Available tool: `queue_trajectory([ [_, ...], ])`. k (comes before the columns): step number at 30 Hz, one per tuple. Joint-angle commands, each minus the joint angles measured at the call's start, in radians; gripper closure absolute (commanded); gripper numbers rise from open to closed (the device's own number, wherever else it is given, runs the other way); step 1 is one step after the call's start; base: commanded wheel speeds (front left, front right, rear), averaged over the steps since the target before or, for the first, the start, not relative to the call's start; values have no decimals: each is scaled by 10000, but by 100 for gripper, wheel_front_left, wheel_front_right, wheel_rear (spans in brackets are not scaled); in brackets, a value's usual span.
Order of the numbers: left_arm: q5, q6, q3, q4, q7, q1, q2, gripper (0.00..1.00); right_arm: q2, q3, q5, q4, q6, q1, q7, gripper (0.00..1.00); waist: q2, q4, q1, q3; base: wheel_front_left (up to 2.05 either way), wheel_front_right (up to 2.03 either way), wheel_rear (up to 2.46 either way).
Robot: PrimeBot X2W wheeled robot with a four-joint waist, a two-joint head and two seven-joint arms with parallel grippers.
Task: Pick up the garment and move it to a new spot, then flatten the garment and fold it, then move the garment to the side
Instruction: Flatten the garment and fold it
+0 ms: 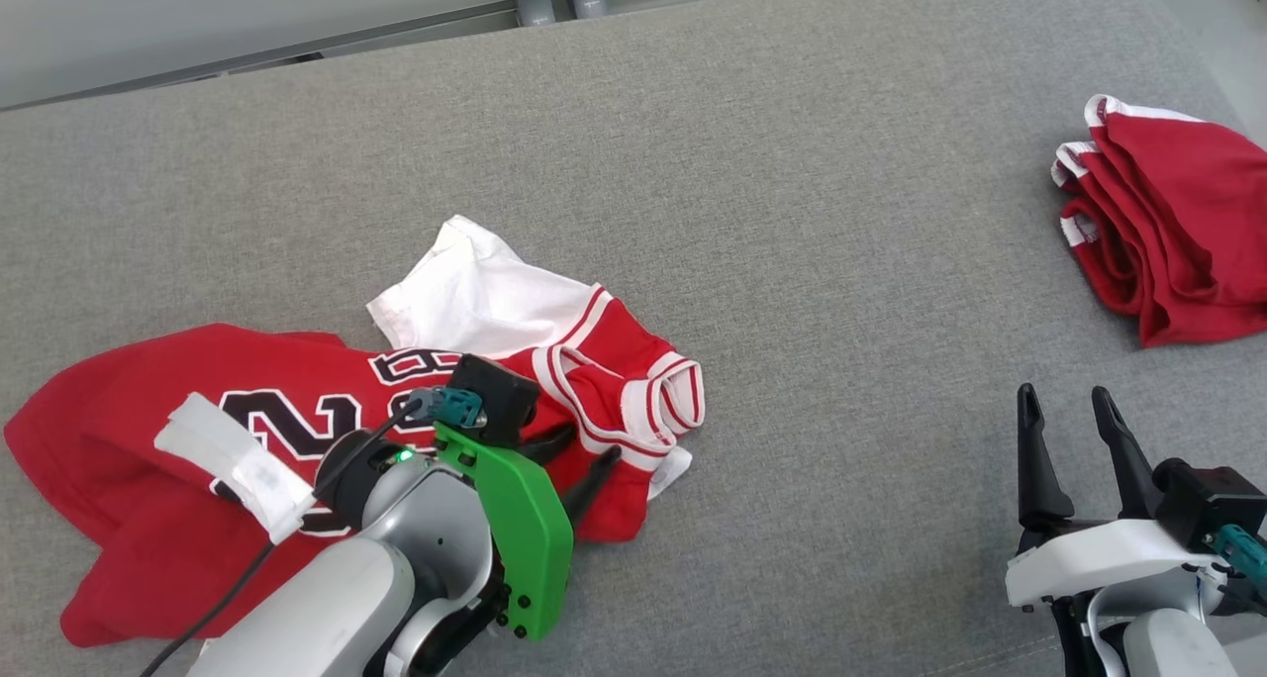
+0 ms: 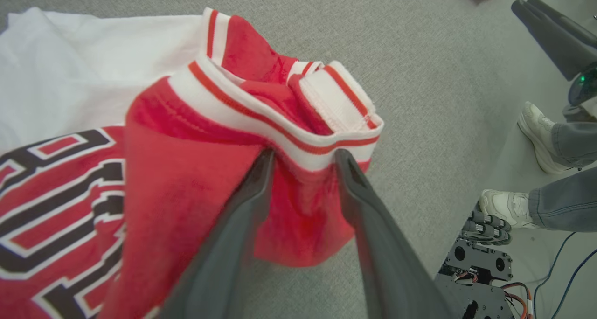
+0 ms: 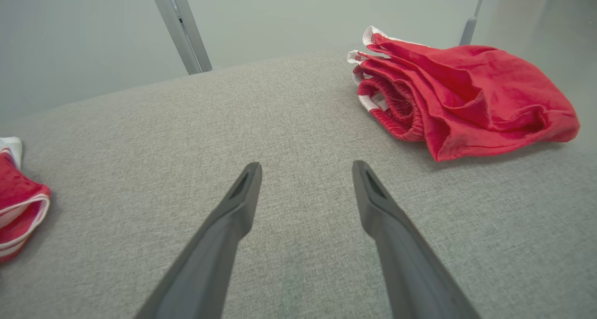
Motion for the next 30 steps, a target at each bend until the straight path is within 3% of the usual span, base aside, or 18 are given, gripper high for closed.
queue_trajectory([
  [1,65,53,51,219,-112,-158,-125,56,-27,20,-11,22,1,-114,-30,0,120,-27,0,35,0,0,0],
  [3,146,86,82,485,-238,-219,-185,77,-27,33,15,41,1,-98,-30,0,120,-68,0,61,0,0,0],
  [4,180,99,89,601,-309,-243,-230,100,-27,35,37,43,1,-88,-30,0,120,-90,0,71,0,0,0],
  [12,300,53,142,526,-585,-425,-219,100,-27,6,117,129,1,37,-30,0,120,-204,0,36,0,0,0],
  [19,381,103,179,-1088,-261,-494,276,99,-27,-102,98,180,1,141,-30,0,120,-80,0,-134,0,0,0],
  [25,186,276,260,-2793,169,-174,813,89,-27,-166,-5,195,1,281,-30,0,120,189,0,-346,0,0,0],
  [30,-551,442,539,-3772,160,287,856,91,-27,-149,-81,179,1,333,-30,0,120,441,0,-468,0,0,0],
])
